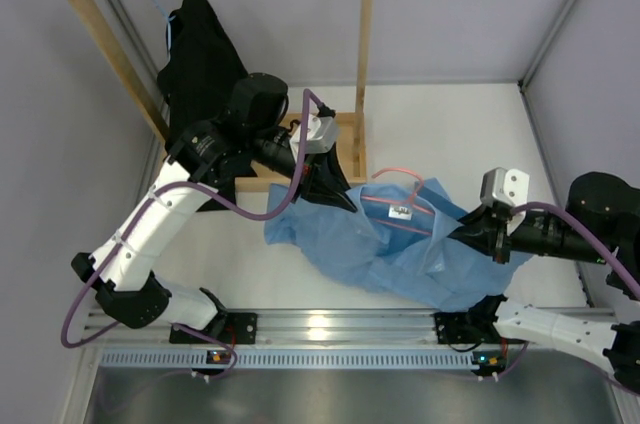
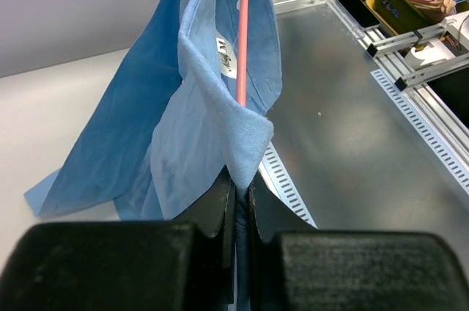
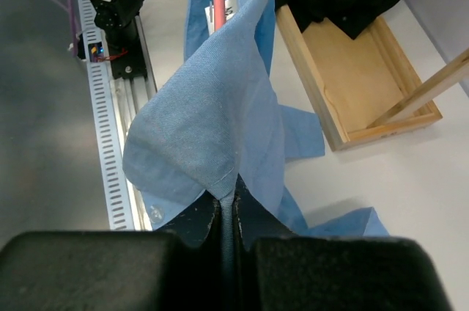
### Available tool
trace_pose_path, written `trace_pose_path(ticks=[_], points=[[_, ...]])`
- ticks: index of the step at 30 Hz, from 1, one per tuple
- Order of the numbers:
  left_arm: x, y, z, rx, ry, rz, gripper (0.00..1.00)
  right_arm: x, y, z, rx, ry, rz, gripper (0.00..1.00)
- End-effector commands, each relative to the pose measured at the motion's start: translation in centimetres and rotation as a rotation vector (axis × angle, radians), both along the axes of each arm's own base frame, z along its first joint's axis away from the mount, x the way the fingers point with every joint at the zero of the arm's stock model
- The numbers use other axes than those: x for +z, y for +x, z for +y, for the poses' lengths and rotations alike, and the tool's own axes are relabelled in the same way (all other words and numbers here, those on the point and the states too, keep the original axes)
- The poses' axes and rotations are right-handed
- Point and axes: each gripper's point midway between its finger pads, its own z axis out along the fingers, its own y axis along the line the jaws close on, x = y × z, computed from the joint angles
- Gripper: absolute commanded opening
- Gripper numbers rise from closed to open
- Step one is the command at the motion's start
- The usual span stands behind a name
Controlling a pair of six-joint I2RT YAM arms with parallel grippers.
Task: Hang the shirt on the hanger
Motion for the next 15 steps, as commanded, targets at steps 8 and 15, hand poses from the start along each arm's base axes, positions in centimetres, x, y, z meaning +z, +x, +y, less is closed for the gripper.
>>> trace_pose_path(ticks=[8,15], points=[[2.8,2.9,0.0,0.164,-0.027,-0.068,0.04,4.4,0.8,-1.4,-0.12,0.206,-0.073,0.0],[5.7,6.7,0.2,0.455,-0.104,-0.122,0.54,5.5,2.3,-1.8,-0.22,0.251,-0.066,0.0]])
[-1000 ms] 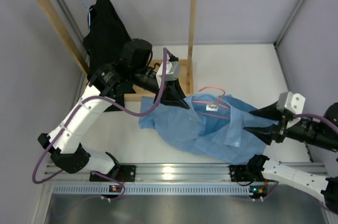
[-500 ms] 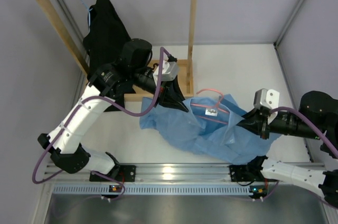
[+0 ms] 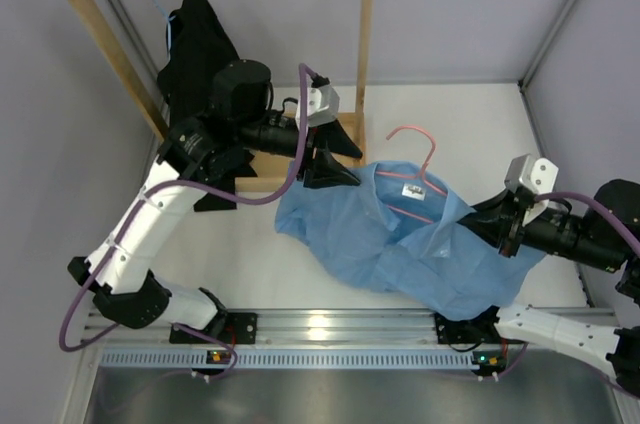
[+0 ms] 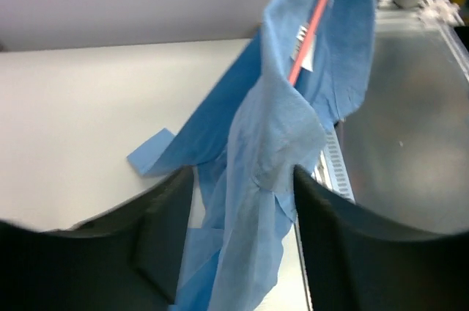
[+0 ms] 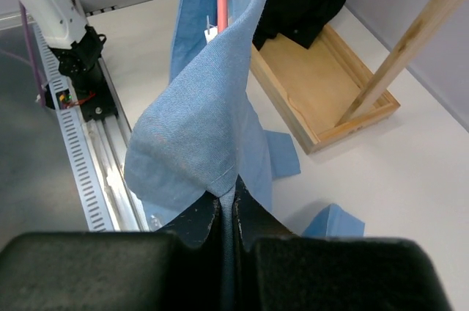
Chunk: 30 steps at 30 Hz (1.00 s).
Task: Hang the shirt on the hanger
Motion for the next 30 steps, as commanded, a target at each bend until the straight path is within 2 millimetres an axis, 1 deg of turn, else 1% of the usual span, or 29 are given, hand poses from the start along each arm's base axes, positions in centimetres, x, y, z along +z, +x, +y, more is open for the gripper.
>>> trace_pose_path(ticks=[1,2,3,5,6,7,9,10,11,12,13,14,15,16,17,18,19,20,21,22,23,24,25,26,27,29,30], points=[[4.3,2.3,1.1,0.212,-0.115,-0.091,0.65,4.0,0.9,-0.6,-0.076,0.144,-0.06,0.0],[4.5,2.7,1.2,0.239,-0.126,-0.101,0.69,4.2,0.9,-0.7,-0.082,0.152,-0.063,0.0],[4.8,3.2,1.6,0.289,-0.13,-0.108,0.82,4.6,0.8,-1.0,-0.085,0.168,-0.072,0.0],[5.3,4.0,2.2,0.359,-0.137,-0.118,0.96,4.8,0.9,-1.2,-0.097,0.176,-0.077,0.0],[5.6,4.5,2.5,0.406,-0.142,-0.111,0.98,5.0,1.1,-1.3,-0.107,0.182,-0.079,0.0],[6.2,5.8,3.7,0.524,-0.153,-0.127,0.98,5.1,1.1,-1.2,-0.107,0.189,-0.076,0.0],[7.1,7.3,5.5,0.677,-0.182,-0.11,0.98,5.8,1.5,-1.4,-0.135,0.213,-0.084,0.0],[8.2,8.7,8.2,0.859,-0.218,-0.121,0.98,6.2,1.6,-1.3,-0.138,0.225,-0.086,0.0],[8.4,9.3,9.6,0.95,-0.241,-0.101,0.98,6.6,1.7,-1.1,-0.142,0.236,-0.084,0.0],[7.9,10.1,11.0,1.052,-0.253,-0.072,0.98,7.4,2.0,-0.9,-0.146,0.246,-0.088,0.0],[8.7,9.4,13.4,1.132,-0.302,-0.069,0.98,8.1,2.2,-0.8,-0.156,0.262,-0.086,0.0],[8.5,9.9,15.8,1.264,-0.329,-0.044,0.98,8.7,2.5,-0.9,-0.176,0.271,-0.087,0.0],[8.2,9.5,16.9,1.301,-0.341,-0.034,0.98,8.9,3.3,-0.1,-0.187,0.261,-0.078,0.0],[6.2,9.6,17.3,1.325,-0.312,-0.02,0.98,10.6,3.4,-0.5,-0.206,0.294,-0.092,0.0],[6.3,8.1,18.8,1.334,-0.354,-0.008,0.98,11.5,4.0,-0.7,-0.246,0.314,-0.096,0.0],[5.4,7.6,19.1,1.332,-0.352,0.004,0.98,13.1,4.6,-0.5,-0.266,0.336,-0.105,0.0],[2.7,7.7,18.8,1.33,-0.295,0.018,0.98,14.2,5.0,-0.5,-0.287,0.362,-0.11,0.0],[2.5,6.4,19.7,1.318,-0.323,0.02,0.98,15.1,5.5,-0.7,-0.315,0.382,-0.119,0.0],[1.4,6.1,19.9,1.316,-0.312,0.026,0.98,16.8,5.9,-0.4,-0.323,0.41,-0.132,0.0],[-1.4,6.3,19.7,1.321,-0.261,0.036,0.98,17.7,6.1,-0.2,-0.326,0.424,-0.138,0.0],[-2.3,6.0,20.1,1.326,-0.255,0.04,0.98,18.6,6.2,0.1,-0.324,0.437,-0.144,0.0],[-2.7,5.2,21.1,1.339,-0.277,0.036,0.98,20.3,6.6,0.6,-0.321,0.463,-0.156,0.0],[-3.4,4.9,21.4,1.341,-0.272,0.037,0.98,21.0,6.9,1.0,-0.32,0.469,-0.166,0.0],[-5.4,5.0,21.3,1.343,-0.238,0.045,0.98,21.7,7.0,1.2,-0.317,0.478,-0.177,0.0],[-5.6,4.1,22.0,1.338,-0.265,0.044,0.98,22.9,7.4,1.8,-0.317,0.495,-0.189,0.0],[-6.9,3.6,22.3,1.334,-0.265,0.05,0.98,23.8,7.8,2.4,-0.314,0.51,-0.211,0.0],[-8.3,3.2,22.4,1.327,-0.26,0.057,0.98,24.6,8.1,2.8,-0.312,0.537,-0.229,0.0]])
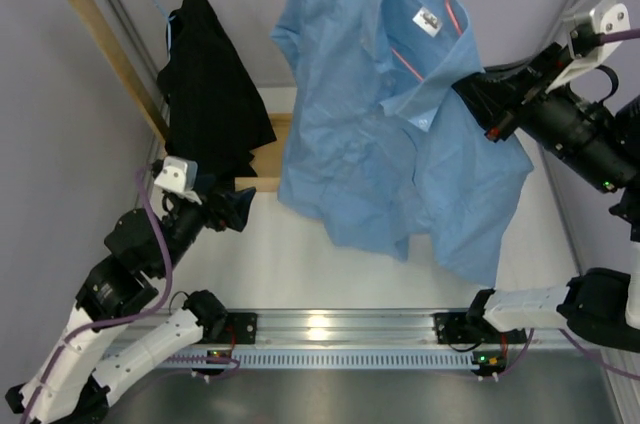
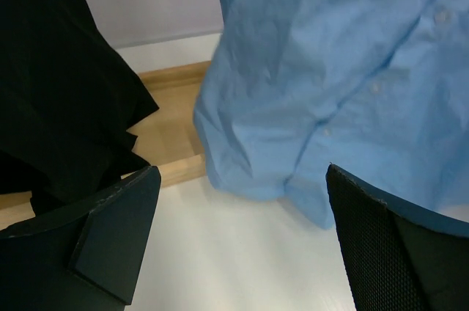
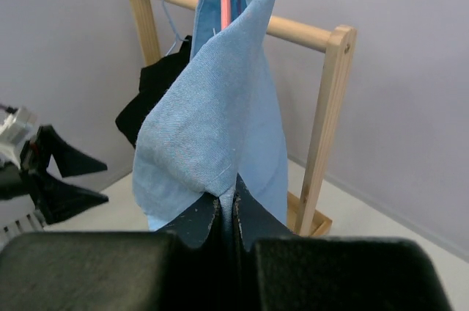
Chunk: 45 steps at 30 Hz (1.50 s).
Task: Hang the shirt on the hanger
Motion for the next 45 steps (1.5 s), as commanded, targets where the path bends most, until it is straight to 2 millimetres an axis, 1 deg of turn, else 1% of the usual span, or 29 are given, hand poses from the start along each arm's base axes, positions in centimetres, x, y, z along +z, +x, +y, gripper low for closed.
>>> trace_pose_path(ticks=[1,2,3,4,5,6,8,10,11,12,13,14,16,17,18,20,23,24,26,27,29,30,32,34,35,41,43,44,45], points=[[-1.3,-0.8,0.9,0.017,-0.06,-0.023,0.98,5.6,0.3,0.1,-0.014,0.159,-0.132,0.0],[-2.0,-0.8,0.9,0.018,-0.06,-0.015,0.98,6.0,0.5,0.2,-0.024,0.17,-0.141,0.0],[-3.5,-0.7,0.9,0.024,-0.048,0.006,0.98,6.4,0.8,0.5,-0.028,0.178,-0.149,0.0],[-3.9,-0.7,1.4,0.048,-0.061,0.003,0.98,7.1,1.0,0.5,-0.034,0.194,-0.169,0.0],[-4.5,-0.6,1.5,0.058,-0.073,0.011,0.98,7.5,1.0,0.6,-0.034,0.206,-0.178,0.0],[-5.8,-0.4,1.3,0.064,-0.065,0.027,0.98,7.9,1.2,0.8,-0.036,0.215,-0.186,0.0],[-6.7,-0.3,1.3,0.066,-0.055,0.037,0.98,8.7,1.3,1.2,-0.031,0.241,-0.206,0.0],[-7.2,-0.2,1.0,0.055,-0.04,0.048,0.98,8.2,1.9,2.4,-0.019,0.228,-0.209,0.0],[-7.3,-0.3,0.8,0.045,-0.043,0.05,0.98,8.7,1.9,2.6,-0.017,0.247,-0.227,0.0],[-7.4,-0.4,0.7,0.036,-0.043,0.051,0.98,7.9,2.5,3.4,-0.017,0.231,-0.218,0.0],[-7.5,-0.5,0.5,0.025,-0.04,0.052,0.98,7.8,2.7,3.7,-0.017,0.232,-0.219,0.0],[-7.4,-0.6,0.5,0.019,-0.045,0.05,0.98,8.0,2.7,4.0,-0.007,0.24,-0.225,0.0],[-7.3,-0.7,0.5,0.015,-0.048,0.044,0.98,7.1,3.0,5.0,0.012,0.228,-0.215,0.0],[-7.3,-0.8,0.6,0.015,-0.051,0.041,0.98,7.4,2.6,5.2,0.033,0.244,-0.233,0.0],[-7.2,-0.9,0.7,0.013,-0.058,0.033,0.98,6.3,2.8,5.7,0.043,0.232,-0.22,0.0],[-7.0,-1.1,0.8,0.013,-0.065,0.024,0.98,5.6,2.4,6.1,0.075,0.237,-0.221,0.0],[-6.8,-1.4,1.0,0.009,-0.077,0.01,0.98,3.7,2.3,6.4,0.087,0.235,-0.222,0.0],[-6.8,-1.4,1.1,0.009,-0.078,0.011,0.98,2.5,2.4,6.6,0.089,0.224,-0.219,0.0],[-6.8,-1.6,1.0,0.001,-0.084,0.007,0.98,1.6,2.2,6.2,0.085,0.22,-0.222,0.0],[-6.7,-1.6,1.0,-0.002,-0.085,0.006,0.98,-0.2,2.8,6.9,0.08,0.19,-0.205,0.0],[-6.8,-1.7,0.7,-0.014,-0.082,0.009,0.98,-1.0,3.2,6.7,0.056,0.196,-0.206,0.0],[-6.8,-1.7,0.7,-0.017,-0.083,0.009,0.98,-2.0,3.3,6.7,0.052,0.184,-0.196,0.0],[-6.9,-1.7,0.5,-0.026,-0.079,0.015,0.98,-3.5,3.5,7.1,0.053,0.169,-0.183,0.0],[-6.9,-1.7,0.4,-0.029,-0.078,0.016,0.98,-4.3,3.8,7.2,0.045,0.168,-0.169,0.0],[-6.9,-1.7,0.4,-0.03,-0.078,0.016,0.98,-5.4,4.1,7.4,0.038,0.155,-0.154,0.0],[-7.1,-1.7,0.3,-0.03,-0.079,0.02,0.98,-7.9,6.3,7.8,-0.052,0.157,-0.073,0.0],[-7.1,-1.6,0.4,-0.027,-0.079,0.02,0.98,-8.1,6.7,7.9,-0.066,0.194,-0.043,0.0],[-7.1,-1.6,0.4,-0.025,-0.077,0.022,0.98,-8.7,7.2,8.2,-0.079,0.19,-0.027,0.0],[-7.1,-1.6,0.4,-0.021,-0.078,0.022,0.98,-8.2,7.3,8.2,-0.086,0.228,-0.022,0.0]])
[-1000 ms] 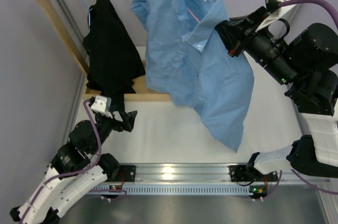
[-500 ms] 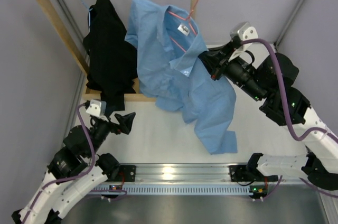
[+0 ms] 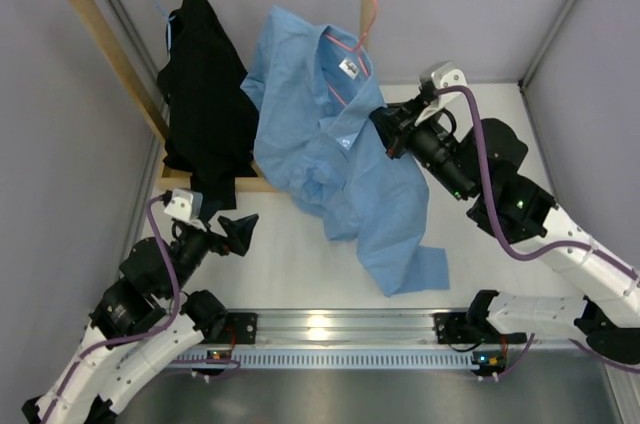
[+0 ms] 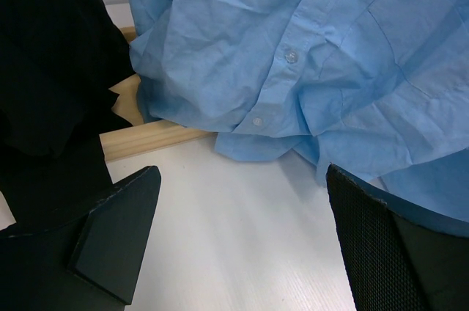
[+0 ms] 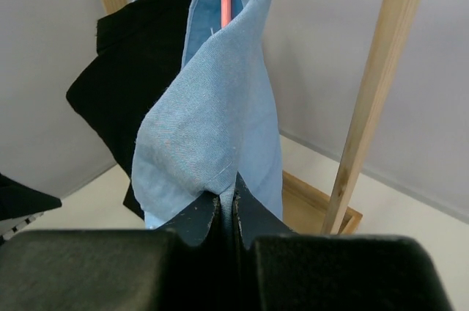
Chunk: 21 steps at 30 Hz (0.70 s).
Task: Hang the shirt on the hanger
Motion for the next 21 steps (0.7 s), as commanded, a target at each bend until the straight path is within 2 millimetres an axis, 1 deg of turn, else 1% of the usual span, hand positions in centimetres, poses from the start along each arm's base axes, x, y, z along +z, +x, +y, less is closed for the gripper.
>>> trace_pose_path(ticks=[1,4,5,6,7,8,10,12,13,14,16,17,19,20,21], points=[[0.9,0.4,-0.3,0.008,-0.04,-0.024,0.98,3.9,0.7,-0.7,-0.066,0.207,-0.023,0.0],[0.8,0.6,-0.1,0.023,-0.039,-0.022,0.98,3.5,1.8,0.0,-0.096,0.23,0.008,0.0],[0.8,0.7,0.1,0.032,-0.037,-0.023,0.98,3.3,2.5,0.1,-0.133,0.238,0.025,0.0],[0.8,0.7,0.3,0.043,-0.036,-0.023,0.98,3.1,2.8,0.2,-0.15,0.25,0.042,0.0],[0.9,0.9,0.8,0.078,-0.039,-0.025,0.98,3.0,3.3,0.1,-0.187,0.256,0.052,0.0],[0.8,1.1,1.2,0.099,-0.038,-0.022,0.98,2.7,3.9,0.4,-0.216,0.256,0.066,0.0],[0.9,1.3,2.1,0.152,-0.04,-0.021,0.98,2.6,4.4,0.4,-0.269,0.267,0.083,0.0],[0.9,1.5,2.9,0.194,-0.039,-0.022,0.98,2.7,5.2,1.3,-0.293,0.263,0.098,0.0],[1.0,1.5,2.9,0.197,-0.04,-0.024,0.98,2.8,5.5,1.6,-0.307,0.257,0.105,0.0],[1.1,1.6,3.2,0.206,-0.043,-0.027,0.98,2.7,6.0,2.4,-0.316,0.234,0.116,0.0],[1.1,1.6,3.3,0.212,-0.042,-0.027,0.98,3.0,6.7,2.8,-0.348,0.223,0.122,0.0],[1.0,1.7,3.3,0.216,-0.041,-0.024,0.98,3.2,7.3,3.4,-0.359,0.206,0.12,0.0],[0.9,1.8,3.3,0.216,-0.036,-0.02,0.98,3.5,7.9,3.8,-0.384,0.201,0.12,0.0],[0.9,1.8,3.2,0.211,-0.037,-0.018,0.98,3.9,8.4,4.3,-0.392,0.2,0.115,0.0],[0.8,1.8,3.0,0.204,-0.035,-0.015,0.98,3.7,8.7,4.5,-0.404,0.178,0.118,0.0]])
